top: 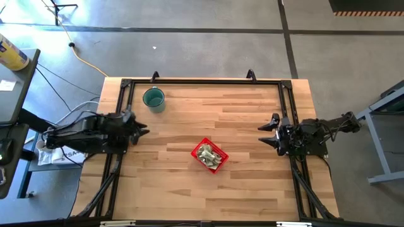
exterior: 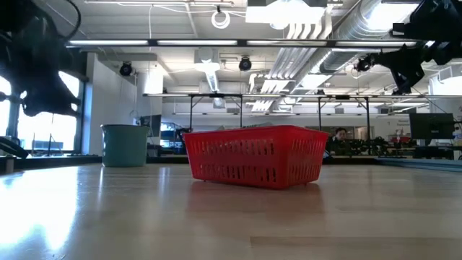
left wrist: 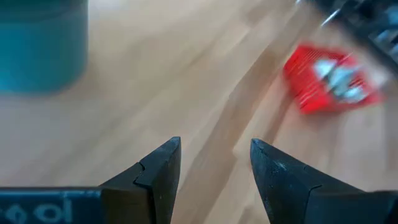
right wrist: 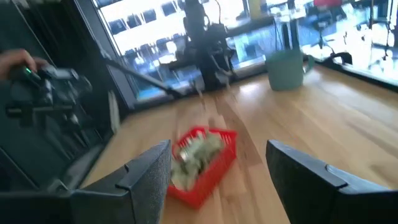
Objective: Pick and place Stevia / Truvia into bins
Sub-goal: Return to Home Position
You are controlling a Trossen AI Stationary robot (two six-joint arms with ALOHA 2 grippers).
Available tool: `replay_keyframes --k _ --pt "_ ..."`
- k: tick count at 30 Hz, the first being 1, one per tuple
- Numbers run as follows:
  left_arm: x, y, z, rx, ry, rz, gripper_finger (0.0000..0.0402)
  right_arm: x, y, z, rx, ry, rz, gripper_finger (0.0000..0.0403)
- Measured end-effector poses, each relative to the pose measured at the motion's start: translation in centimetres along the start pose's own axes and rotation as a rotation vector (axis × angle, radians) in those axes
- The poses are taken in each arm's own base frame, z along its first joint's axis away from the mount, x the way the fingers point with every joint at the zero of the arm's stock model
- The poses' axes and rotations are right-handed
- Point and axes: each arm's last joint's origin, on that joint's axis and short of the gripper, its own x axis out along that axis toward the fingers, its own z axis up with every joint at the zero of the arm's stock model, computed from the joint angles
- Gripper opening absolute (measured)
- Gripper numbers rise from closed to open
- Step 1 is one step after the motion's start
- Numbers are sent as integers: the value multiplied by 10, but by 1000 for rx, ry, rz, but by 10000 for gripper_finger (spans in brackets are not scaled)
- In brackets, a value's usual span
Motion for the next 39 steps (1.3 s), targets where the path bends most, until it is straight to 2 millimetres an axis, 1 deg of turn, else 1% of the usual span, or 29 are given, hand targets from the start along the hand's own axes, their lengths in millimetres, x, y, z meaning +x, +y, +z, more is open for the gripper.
replay_keyframes --k 2,5,10,14,16,19,21,26,29,31,33,36,38,39 --pt "12 5 -11 -1 47 31 227 0 -1 -4 -11 35 -13 252" --pt "25 9 -19 -4 54 27 227 0 -3 -7 -22 72 -25 252" --pt "25 6 -20 14 123 -42 227 0 -4 -10 -30 99 -34 252" --pt "25 6 -20 13 124 -43 227 -2 -7 -17 -54 178 -63 252" --pt "25 6 -20 13 125 -43 227 -2 -7 -18 -57 188 -67 252" --pt "26 8 -20 93 93 2 227 -2 -7 -18 -55 180 -64 252" --pt "25 8 -17 144 39 53 227 -1 -6 -16 -51 166 -59 252" --pt "25 7 -9 162 -72 107 227 -1 -6 -15 -47 154 -53 252" --pt "22 3 1 310 -197 165 227 -1 -6 -16 -49 161 -55 252" --pt "18 0 11 374 -299 207 227 -2 -7 -18 -55 181 -62 252" --pt "13 -5 20 366 -395 219 227 -2 -8 -20 -62 203 -71 252" --pt "7 -11 32 279 -541 172 227 -2 -7 -18 -56 183 -64 252" --pt "6 -12 34 229 -566 150 227 -1 -5 -13 -41 133 -47 252" --pt "7 -13 33 230 -556 139 227 -1 -4 -10 -32 105 -37 252"
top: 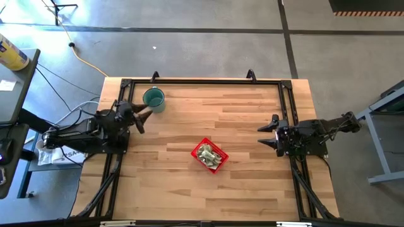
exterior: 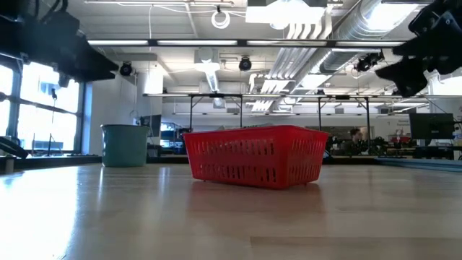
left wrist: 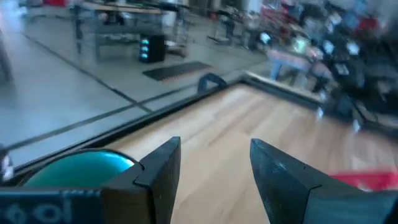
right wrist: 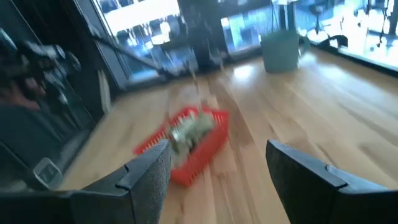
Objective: Pick and place Stevia / Truvia into bins
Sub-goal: Return to Home Position
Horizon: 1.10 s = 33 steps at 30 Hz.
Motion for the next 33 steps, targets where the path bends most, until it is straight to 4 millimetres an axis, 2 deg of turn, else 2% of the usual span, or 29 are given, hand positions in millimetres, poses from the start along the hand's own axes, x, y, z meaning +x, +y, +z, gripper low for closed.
replay_keyframes --k 2,6,9,12,21,27,33 --pt "2 -3 -6 85 35 -94 227 0 1 4 11 -36 13 252" --pt "7 -14 -25 283 92 -481 227 0 1 4 14 -42 5 252" --pt "11 -18 -31 310 -1 -582 227 3 -2 3 26 -82 -11 252" --pt "13 -20 -38 352 -92 -663 227 13 -5 -3 72 -265 8 252" --pt "14 -21 -39 415 -95 -671 227 14 -3 -7 88 -234 39 252" --pt "13 -21 -39 540 -142 -684 227 13 -1 -3 96 -270 85 252" --pt "13 -21 -39 518 -134 -685 227 16 0 -10 74 -186 99 252"
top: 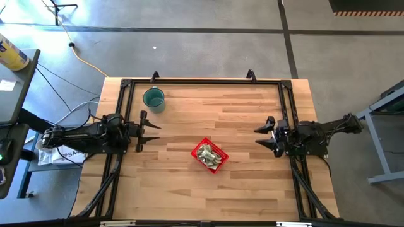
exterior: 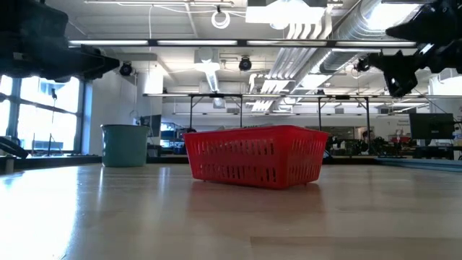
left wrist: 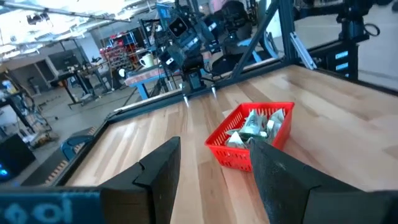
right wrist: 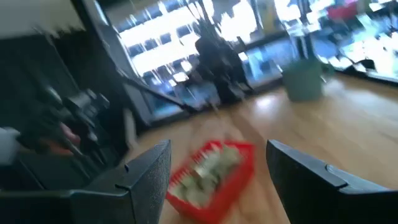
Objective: Pick and place Stevia / Truvia into bins
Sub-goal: Return to Home Position
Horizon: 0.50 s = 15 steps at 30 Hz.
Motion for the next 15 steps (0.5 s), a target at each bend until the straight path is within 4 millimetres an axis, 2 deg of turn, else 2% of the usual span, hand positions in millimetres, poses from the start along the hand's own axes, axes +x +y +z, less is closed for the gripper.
replay_keyframes --k 4,8,15 --pt "0 0 0 -32 0 0 227 3 -15 -2 -13 55 -59 252" --pt "0 0 0 -35 0 1 227 3 -29 6 -15 -7 -154 252" --pt "0 0 0 -52 2 4 227 1 -30 8 -18 -81 -300 252"
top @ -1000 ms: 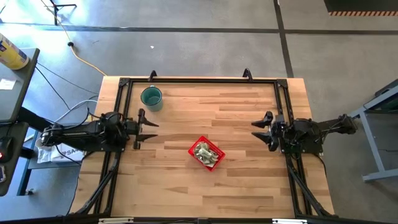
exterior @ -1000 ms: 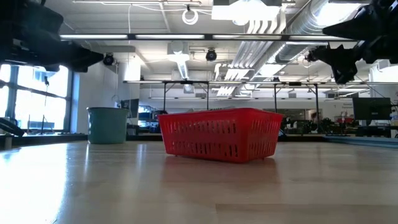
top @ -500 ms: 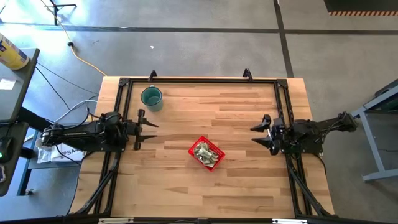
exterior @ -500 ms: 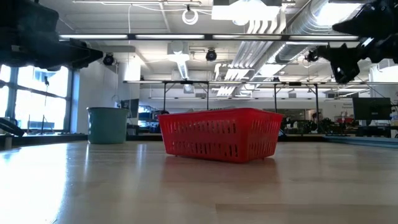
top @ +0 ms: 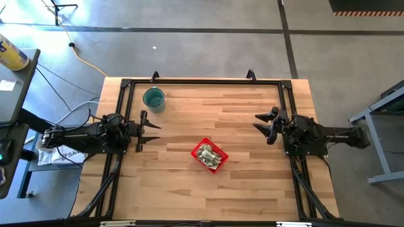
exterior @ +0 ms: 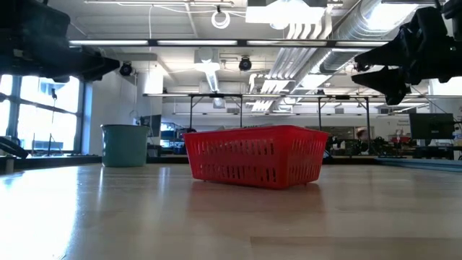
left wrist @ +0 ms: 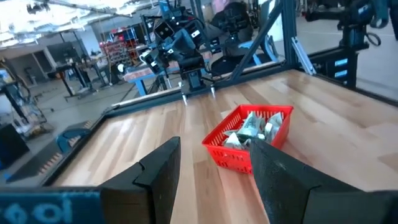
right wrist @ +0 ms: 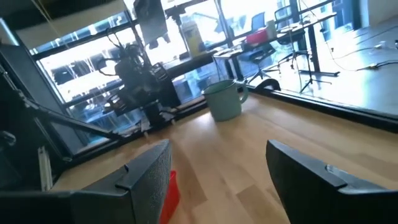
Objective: Pick and place Stevia / Truvia into bins
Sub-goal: Return to Home Position
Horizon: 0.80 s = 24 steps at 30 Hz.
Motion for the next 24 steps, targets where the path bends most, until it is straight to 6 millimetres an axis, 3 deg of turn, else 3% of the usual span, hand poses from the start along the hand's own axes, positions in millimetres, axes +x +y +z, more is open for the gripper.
replay_keyframes --k 5,11,14,17,20,24 --pt "0 0 0 -104 1 1 227 0 0 0 0 0 -4 252" --pt "0 1 0 -105 7 21 227 0 0 -1 -23 9 -6 252" --pt "0 2 -1 -105 19 67 227 1 -1 -2 -149 23 -12 252" --pt "0 3 -1 -103 27 99 227 2 -1 -3 -410 32 -23 252" --pt "0 4 -1 6 34 122 227 2 0 -4 -641 45 47 252" --pt "0 4 2 180 8 115 227 2 2 -7 -551 80 133 252"
